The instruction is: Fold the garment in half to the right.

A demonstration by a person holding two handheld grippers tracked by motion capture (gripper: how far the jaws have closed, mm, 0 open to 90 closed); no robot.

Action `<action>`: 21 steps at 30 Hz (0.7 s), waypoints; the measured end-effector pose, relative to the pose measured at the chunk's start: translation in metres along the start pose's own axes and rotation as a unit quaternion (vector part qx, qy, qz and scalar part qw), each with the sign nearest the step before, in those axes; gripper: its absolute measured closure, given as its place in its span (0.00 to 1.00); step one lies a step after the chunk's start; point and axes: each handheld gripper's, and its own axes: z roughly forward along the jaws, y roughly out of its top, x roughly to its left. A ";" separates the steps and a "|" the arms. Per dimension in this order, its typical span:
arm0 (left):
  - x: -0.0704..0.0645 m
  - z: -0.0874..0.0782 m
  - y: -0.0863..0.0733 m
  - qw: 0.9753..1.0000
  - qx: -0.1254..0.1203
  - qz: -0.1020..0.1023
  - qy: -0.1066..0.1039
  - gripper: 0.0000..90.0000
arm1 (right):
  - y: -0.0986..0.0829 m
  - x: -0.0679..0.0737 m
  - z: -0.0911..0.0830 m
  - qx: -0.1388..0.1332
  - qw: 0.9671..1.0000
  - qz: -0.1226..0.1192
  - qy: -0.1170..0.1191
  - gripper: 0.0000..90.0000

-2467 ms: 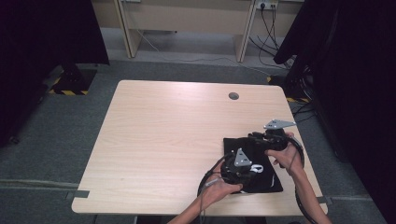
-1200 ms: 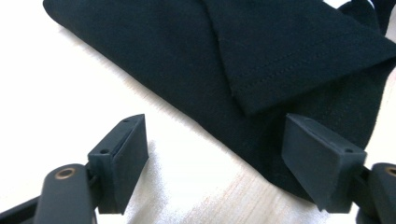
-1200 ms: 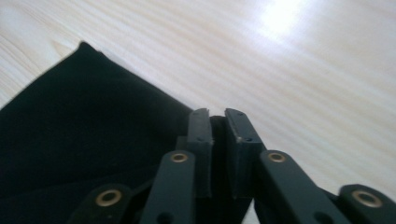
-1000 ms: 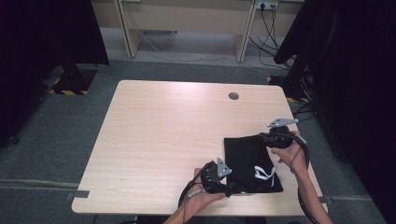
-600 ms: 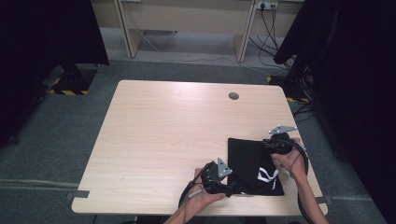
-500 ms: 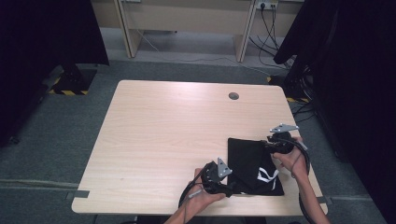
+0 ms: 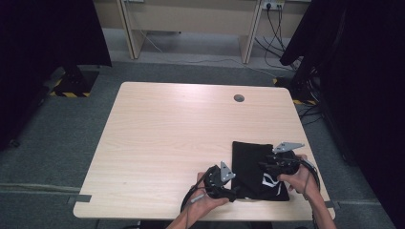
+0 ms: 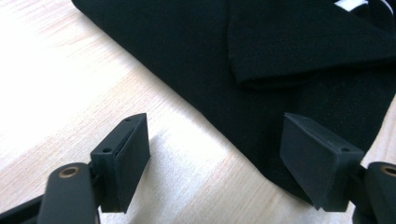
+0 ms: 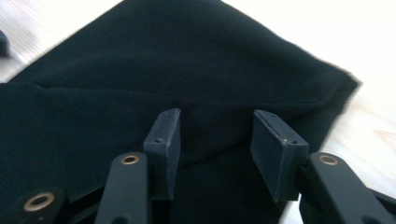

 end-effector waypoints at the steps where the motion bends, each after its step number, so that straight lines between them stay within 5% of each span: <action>1: 0.000 -0.001 -0.001 1.000 0.001 0.000 0.001 0.26 | 0.001 0.000 0.002 -0.003 1.000 -0.003 0.004 0.59; 6: 0.008 -0.008 -0.007 1.000 0.000 -0.010 0.012 0.26 | 0.018 0.010 0.017 0.003 1.000 -0.013 0.008 0.60; 21: 0.068 -0.030 -0.024 0.998 0.000 -0.040 0.046 0.26 | 0.066 0.037 0.055 0.011 1.000 -0.028 0.003 0.60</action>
